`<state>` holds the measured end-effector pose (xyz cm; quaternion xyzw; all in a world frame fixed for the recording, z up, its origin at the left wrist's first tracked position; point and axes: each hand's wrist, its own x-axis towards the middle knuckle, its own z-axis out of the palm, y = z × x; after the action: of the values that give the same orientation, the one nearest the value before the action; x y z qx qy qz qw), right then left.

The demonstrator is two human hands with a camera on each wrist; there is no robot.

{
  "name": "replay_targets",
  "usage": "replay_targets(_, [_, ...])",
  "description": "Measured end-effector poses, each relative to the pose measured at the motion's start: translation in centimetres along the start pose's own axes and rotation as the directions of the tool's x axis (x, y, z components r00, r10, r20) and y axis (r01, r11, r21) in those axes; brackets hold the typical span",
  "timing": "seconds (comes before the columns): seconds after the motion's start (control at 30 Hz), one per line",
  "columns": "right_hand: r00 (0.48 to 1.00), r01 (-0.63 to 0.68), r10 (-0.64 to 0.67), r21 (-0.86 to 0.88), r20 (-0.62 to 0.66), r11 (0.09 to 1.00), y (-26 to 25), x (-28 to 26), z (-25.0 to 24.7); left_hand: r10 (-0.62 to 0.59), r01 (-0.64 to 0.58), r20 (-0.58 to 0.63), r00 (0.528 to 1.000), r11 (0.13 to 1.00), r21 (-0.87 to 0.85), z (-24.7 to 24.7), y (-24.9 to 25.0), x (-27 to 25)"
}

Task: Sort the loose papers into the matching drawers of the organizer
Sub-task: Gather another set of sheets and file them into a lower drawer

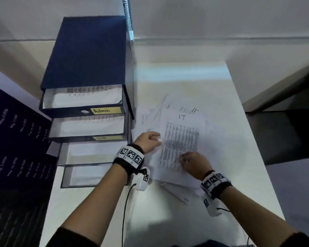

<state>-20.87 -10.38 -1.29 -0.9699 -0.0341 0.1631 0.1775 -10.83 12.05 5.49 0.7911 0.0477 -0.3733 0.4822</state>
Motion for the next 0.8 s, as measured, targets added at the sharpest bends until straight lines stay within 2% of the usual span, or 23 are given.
replay_targets(0.03, [0.991, -0.09, 0.099, 0.094, -0.092, 0.991, 1.0, -0.1, -0.5, -0.028, 0.043, -0.101, 0.995, 0.988, 0.149, 0.9, 0.0, 1.7])
replay_targets(0.1, [0.913, -0.292, 0.35, 0.265, -0.21, 0.919, 3.4, 0.1, -1.7, -0.062, 0.146, -0.227, 0.972, 0.916, 0.373, 2.9, -0.5, 4.3])
replay_targets(0.13, [0.87, -0.393, 0.462, 0.324, -0.17, 0.861, 4.3, 0.1, -2.1, -0.077, 0.184, -0.269, 0.96, 0.899, 0.398, 3.8, -0.7, 5.0])
replay_targets(0.2, [0.815, -0.517, 0.578, 0.408, -0.033, 0.752, 5.1, 0.6, -2.2, -0.065, 0.185, -0.33, 0.942, 0.92, 0.346, 6.1, -0.9, 5.8])
replay_targets(0.3, [0.799, -0.513, 0.601, 0.537, 0.014, 0.669, 4.9, 1.1, -1.7, -0.005, 0.087, -0.354, 0.935, 0.972, 0.216, 8.7, -0.9, 6.5])
replay_targets(0.4, [0.782, -0.533, 0.622, 0.554, 0.035, 0.639, 5.0, 0.8, -2.1, 0.05, 0.0, -0.375, 0.926, 0.991, 0.131, 9.9, -0.8, 6.6])
replay_targets(0.47, [0.777, -0.513, 0.628, 0.628, 0.05, 0.584, 6.1, 0.3, -2.3, 0.058, -0.047, -0.404, 0.913, 0.998, 0.037, 10.0, -1.1, 6.5])
replay_targets(0.57, [0.79, -0.512, 0.593, 0.701, 0.158, 0.496, 8.1, -0.6, -1.9, 0.029, -0.08, -0.41, 0.912, 0.991, -0.107, 10.0, -1.3, 6.7])
replay_targets(0.67, [0.804, -0.525, 0.549, 0.706, 0.229, 0.475, 9.6, -1.2, -1.6, 0.033, -0.078, -0.362, 0.932, 0.991, -0.112, 10.1, -0.9, 7.0])
replay_targets(0.8, [0.779, -0.527, 0.605, 0.694, 0.164, 0.491, 11.8, -2.1, -1.4, -0.002, -0.077, -0.38, 0.925, 0.978, -0.195, 10.0, -0.1, 6.8])
